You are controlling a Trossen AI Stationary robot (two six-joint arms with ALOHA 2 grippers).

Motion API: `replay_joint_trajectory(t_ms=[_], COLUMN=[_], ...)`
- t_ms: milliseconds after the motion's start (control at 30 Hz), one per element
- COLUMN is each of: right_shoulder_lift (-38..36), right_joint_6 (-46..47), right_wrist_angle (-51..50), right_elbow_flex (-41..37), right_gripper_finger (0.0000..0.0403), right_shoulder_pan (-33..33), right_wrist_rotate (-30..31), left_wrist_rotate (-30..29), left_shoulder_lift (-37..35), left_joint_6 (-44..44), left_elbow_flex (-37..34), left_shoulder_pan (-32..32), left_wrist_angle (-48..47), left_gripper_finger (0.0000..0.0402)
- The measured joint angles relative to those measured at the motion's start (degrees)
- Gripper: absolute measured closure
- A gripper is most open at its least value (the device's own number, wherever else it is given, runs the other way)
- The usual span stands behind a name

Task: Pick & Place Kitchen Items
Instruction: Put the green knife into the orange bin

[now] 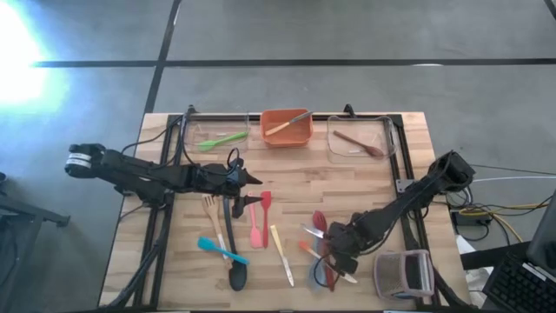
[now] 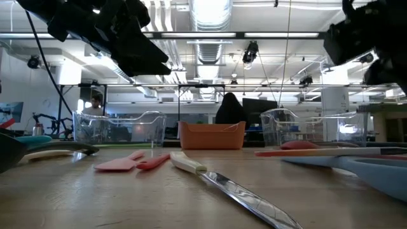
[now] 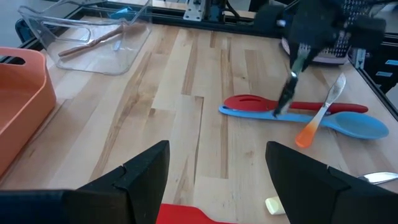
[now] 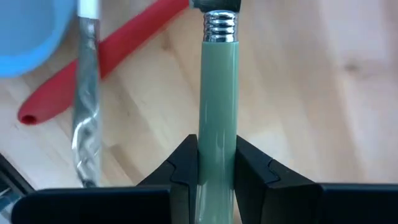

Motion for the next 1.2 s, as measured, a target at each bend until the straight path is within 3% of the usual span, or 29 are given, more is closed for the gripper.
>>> replay_joint_trajectory(t_ms=[300,600,1200], right_shoulder_lift=[-5.4,-6.0,-5.8], right_joint_6=[-6.5,-21.1,-46.3], right_wrist_angle=[-17.2,-31.8,-33.2], right_elbow_flex=[6.7,16.3,23.8], right_gripper_finger=[0.0345,0.0345,0.0345], right_shoulder_pan=[-5.9,-18.3,-43.9], right_wrist_rotate=[8.0,18.1,22.5], left_wrist_rotate=[0.1,0.2,-0.1], left_shoulder_lift=[0.0,0.0,0.0], left_joint_6=[0.0,0.0,0.0], left_elbow_flex=[0.0,0.0,0.0], left_shoulder_pan=[0.0,0.0,0.0], left_wrist_angle=[0.0,0.0,0.0], left_gripper_finger=[0.0133,0.0133,0.0133])
